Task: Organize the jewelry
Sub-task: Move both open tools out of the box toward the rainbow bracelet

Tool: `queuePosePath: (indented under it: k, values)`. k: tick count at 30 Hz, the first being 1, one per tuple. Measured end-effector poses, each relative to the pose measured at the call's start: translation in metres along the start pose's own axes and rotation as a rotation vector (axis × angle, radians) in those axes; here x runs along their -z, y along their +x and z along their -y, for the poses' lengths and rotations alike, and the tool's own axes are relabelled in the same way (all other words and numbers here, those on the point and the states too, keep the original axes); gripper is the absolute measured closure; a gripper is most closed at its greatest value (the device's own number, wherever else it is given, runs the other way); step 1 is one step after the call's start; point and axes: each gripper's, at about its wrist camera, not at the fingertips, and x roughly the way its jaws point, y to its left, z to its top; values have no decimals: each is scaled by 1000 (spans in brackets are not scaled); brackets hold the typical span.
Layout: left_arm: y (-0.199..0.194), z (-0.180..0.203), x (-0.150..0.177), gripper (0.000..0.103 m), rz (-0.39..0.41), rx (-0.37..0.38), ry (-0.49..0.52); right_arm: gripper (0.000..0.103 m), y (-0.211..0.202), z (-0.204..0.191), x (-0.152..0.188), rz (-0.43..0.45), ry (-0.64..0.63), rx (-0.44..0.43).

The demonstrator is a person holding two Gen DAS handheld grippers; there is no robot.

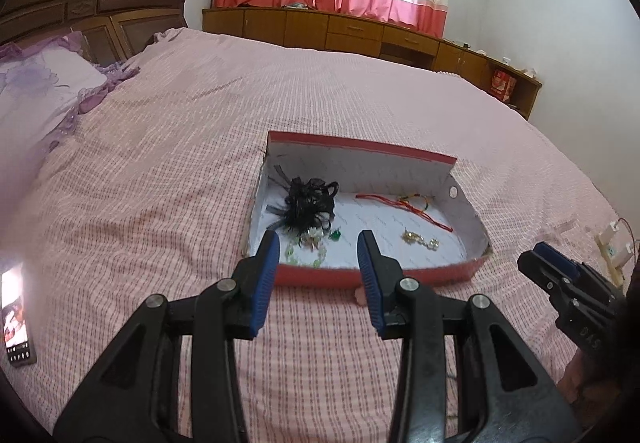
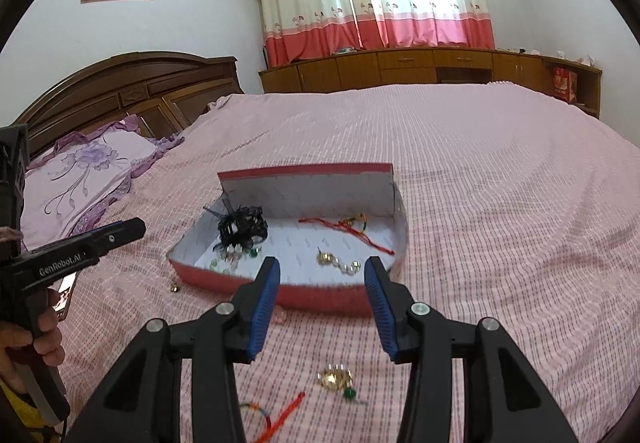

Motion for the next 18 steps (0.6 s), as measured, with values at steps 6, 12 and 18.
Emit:
queuePosePath:
  k: [6,12,18]
  values:
    - [-6,3,16,71,-28,15,1,56,-7,6,18,-33,14,10]
    - [-5,8,30,71,-62,26,0,56,-2,14,39,-87,20,37]
    - [-1,14,41,71,-90,37,4,56,10,15,60,-148,10,40]
